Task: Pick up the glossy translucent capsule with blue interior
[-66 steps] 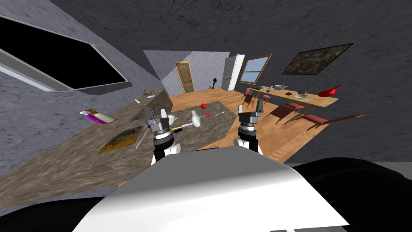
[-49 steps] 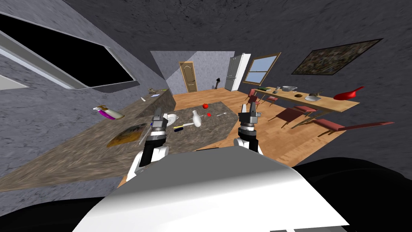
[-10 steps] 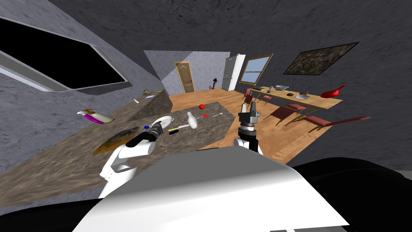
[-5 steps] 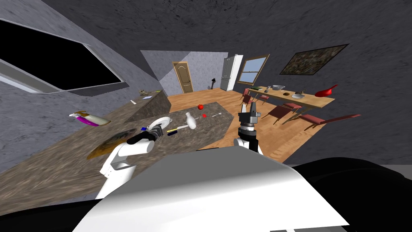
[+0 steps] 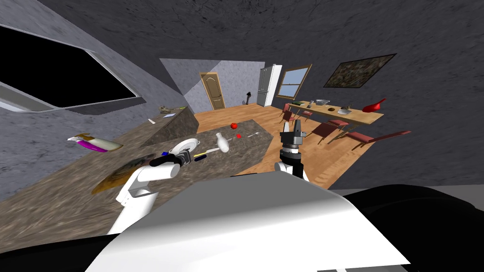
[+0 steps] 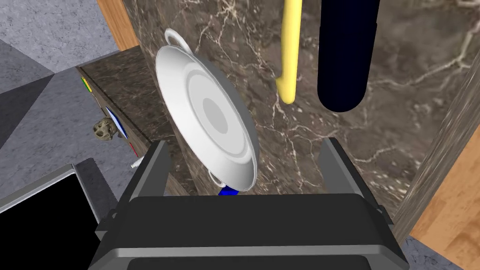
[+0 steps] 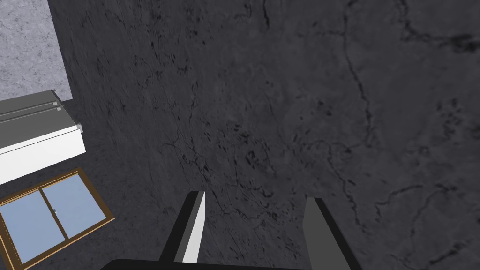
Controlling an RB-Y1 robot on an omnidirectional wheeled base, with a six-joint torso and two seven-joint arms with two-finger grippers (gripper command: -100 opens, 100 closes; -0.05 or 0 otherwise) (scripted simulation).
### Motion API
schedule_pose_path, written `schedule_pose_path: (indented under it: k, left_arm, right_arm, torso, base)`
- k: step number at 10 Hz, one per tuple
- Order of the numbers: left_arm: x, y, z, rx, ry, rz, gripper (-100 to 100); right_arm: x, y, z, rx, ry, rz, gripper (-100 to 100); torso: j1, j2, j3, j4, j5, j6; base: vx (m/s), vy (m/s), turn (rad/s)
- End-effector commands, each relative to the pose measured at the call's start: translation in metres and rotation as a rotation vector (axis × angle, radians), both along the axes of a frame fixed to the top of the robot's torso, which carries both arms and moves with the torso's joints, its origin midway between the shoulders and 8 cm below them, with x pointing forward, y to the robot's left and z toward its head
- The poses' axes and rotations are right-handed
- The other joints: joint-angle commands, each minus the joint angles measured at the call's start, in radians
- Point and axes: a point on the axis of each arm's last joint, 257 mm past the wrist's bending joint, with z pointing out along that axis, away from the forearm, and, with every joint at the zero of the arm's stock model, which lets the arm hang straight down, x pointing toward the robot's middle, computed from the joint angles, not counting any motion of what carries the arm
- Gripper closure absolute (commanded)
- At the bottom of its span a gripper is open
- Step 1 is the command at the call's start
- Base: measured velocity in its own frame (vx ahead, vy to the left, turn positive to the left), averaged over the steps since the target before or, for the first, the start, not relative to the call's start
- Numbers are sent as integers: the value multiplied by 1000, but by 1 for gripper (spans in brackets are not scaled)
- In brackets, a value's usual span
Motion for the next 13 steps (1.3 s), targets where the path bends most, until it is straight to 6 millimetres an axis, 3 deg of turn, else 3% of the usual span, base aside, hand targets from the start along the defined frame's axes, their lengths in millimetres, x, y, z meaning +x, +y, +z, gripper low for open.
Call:
schedule_pose_path:
  k: [1,13]
  left_arm:
    - [-7,3,-9,-37,46,27,-100]
    - [-64,1,-67,-235,358,182,-100]
  right_arm:
    - [0,0,0,0,0,0,0]
    - [0,0,0,0,0,0,0]
  torso:
    - [0,0,0,0,0,0]
    - [1,1,0,0,0,0]
  base:
    - [15,-5,-86]
    - [11,1,-71]
